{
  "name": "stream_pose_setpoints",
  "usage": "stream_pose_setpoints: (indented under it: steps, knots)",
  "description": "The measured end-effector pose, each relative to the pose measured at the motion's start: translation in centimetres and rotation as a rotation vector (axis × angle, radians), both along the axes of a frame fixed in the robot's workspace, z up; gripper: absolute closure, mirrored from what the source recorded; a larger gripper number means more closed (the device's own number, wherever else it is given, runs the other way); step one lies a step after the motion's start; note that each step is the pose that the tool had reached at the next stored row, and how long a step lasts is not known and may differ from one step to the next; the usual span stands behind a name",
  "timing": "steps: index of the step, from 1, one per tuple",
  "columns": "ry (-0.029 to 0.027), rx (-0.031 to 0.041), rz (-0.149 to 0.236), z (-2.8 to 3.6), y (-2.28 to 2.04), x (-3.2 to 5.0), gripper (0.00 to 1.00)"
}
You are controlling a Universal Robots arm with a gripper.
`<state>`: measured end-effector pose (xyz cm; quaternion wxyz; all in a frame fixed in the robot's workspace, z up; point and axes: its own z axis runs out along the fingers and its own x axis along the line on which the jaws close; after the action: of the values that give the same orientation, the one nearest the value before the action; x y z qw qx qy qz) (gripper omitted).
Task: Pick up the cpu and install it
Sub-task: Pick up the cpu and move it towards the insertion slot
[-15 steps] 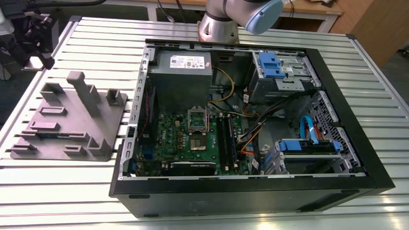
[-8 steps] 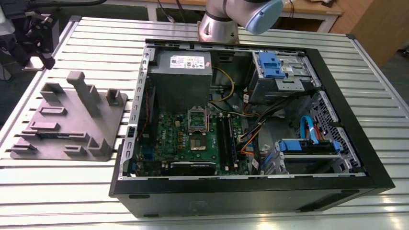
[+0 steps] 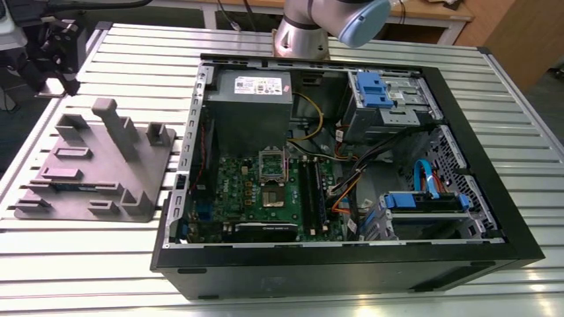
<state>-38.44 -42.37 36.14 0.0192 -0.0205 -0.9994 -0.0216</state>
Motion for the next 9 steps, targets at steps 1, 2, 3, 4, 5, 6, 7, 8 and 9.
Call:
stream_pose_setpoints:
  steps: [1, 2, 3, 4, 5, 6, 7, 8, 9]
  knots:
    - [0.0000, 0.0000, 0.000, 0.00, 0.00, 0.10, 0.53]
    - [-0.0001, 0.0000, 0.000, 0.00, 0.00, 0.19, 0.53]
    - [-0.0001, 0.0000, 0.000, 0.00, 0.00, 0.30, 0.53]
    - [0.0000, 0.0000, 0.000, 0.00, 0.00, 0.40, 0.53]
    - [0.0000, 0.0000, 0.000, 0.00, 0.00, 0.51, 0.53]
    - [-0.0001, 0.0000, 0.000, 0.00, 0.00, 0.62, 0.53]
    - [-0.0001, 0.0000, 0.000, 0.00, 0.00, 0.72, 0.53]
    - [0.0000, 0.0000, 0.000, 0.00, 0.00, 0.82, 0.53]
    - [0.0000, 0.0000, 0.000, 0.00, 0.00, 0.93, 0.53]
